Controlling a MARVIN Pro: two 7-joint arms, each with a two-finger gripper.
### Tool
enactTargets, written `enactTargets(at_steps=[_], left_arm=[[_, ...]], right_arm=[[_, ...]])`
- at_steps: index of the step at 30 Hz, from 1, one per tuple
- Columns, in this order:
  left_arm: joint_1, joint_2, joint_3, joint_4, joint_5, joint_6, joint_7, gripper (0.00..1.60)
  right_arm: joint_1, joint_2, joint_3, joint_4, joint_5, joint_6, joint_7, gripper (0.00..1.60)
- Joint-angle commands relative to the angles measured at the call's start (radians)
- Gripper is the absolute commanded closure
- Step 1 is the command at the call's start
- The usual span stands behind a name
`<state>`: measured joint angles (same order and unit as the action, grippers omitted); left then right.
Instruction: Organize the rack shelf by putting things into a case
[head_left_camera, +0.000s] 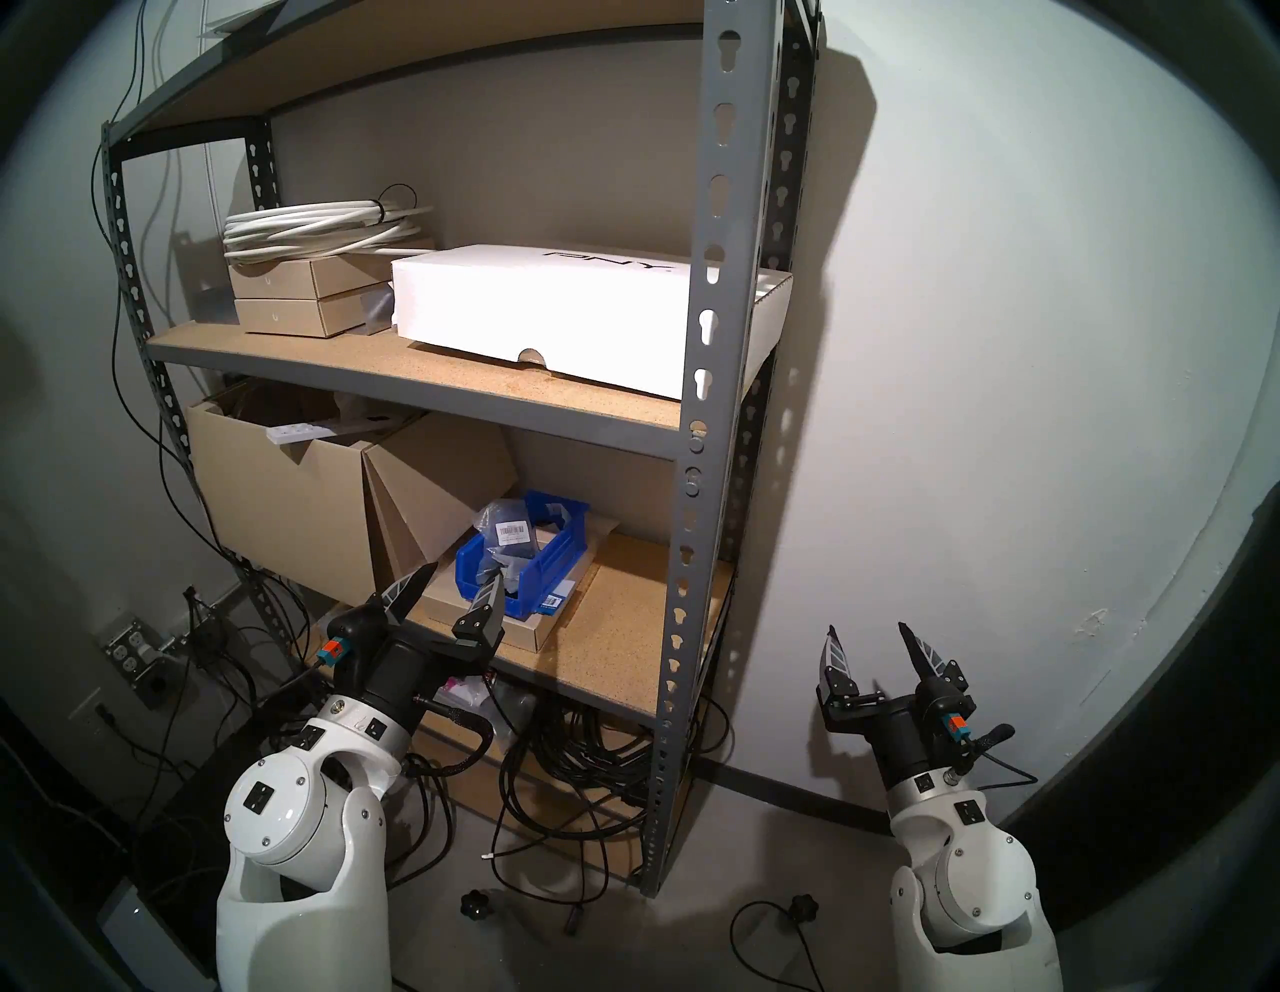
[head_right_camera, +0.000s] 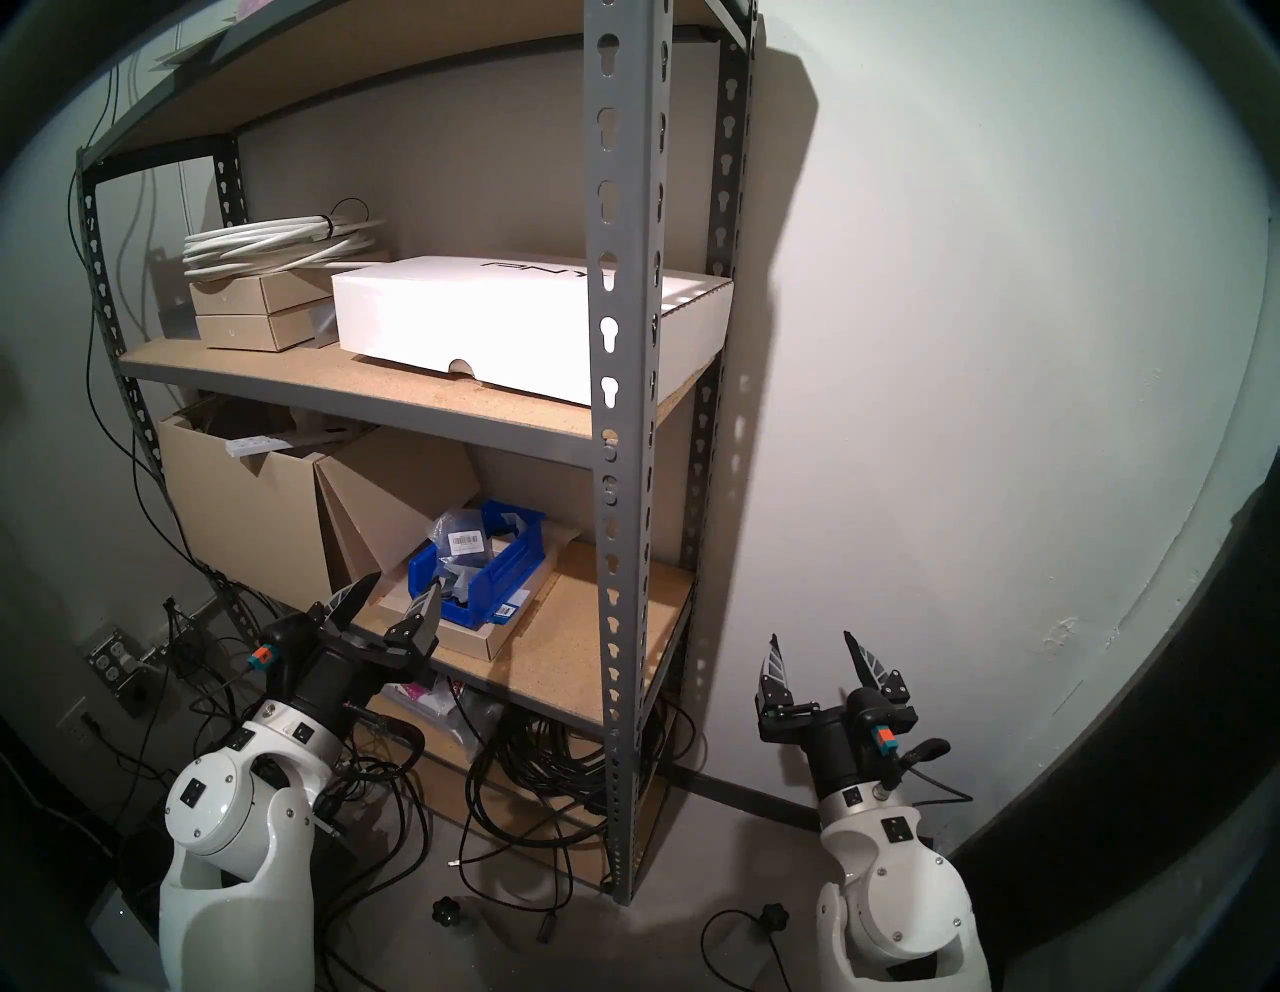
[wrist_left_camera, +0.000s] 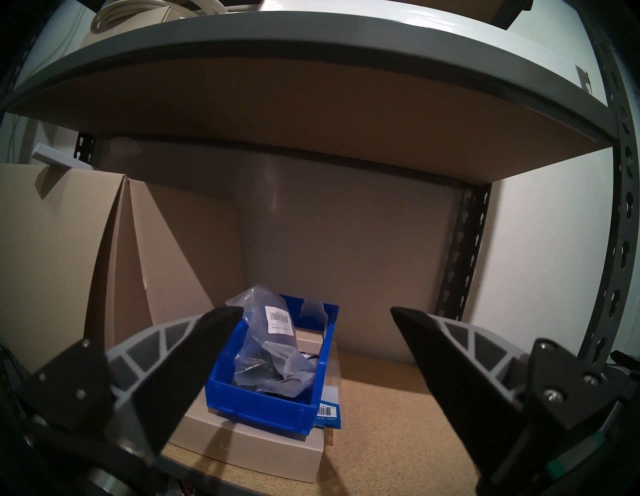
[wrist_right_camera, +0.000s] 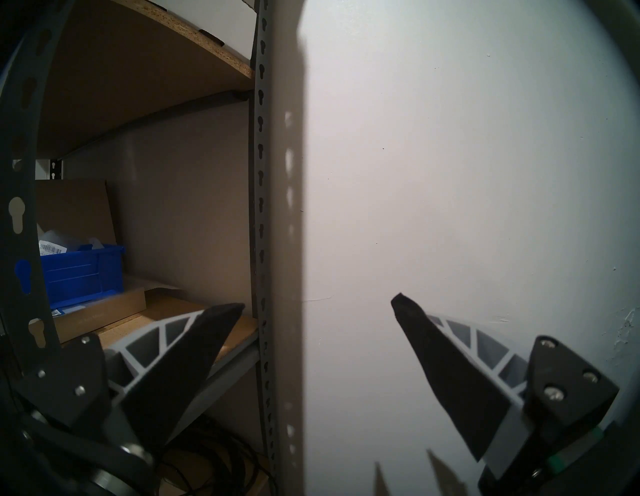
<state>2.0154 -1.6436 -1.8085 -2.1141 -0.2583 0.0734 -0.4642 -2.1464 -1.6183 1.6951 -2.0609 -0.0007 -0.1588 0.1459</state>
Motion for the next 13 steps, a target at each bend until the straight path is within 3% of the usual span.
enactTargets(at_steps=[1, 13], left_arm=[[-0.003, 0.001, -0.003, -0.019, -0.003, -0.010, -0.003, 0.00], [-0.003, 0.000, -0.003, -0.018, -0.003, -0.010, -0.004, 0.00]], right_arm=[[0.002, -0.002, -0.001, -0.022, 0.002, -0.003, -0.001, 0.00], [0.002, -0.002, -0.001, -0.022, 0.002, -0.003, -0.001, 0.00]])
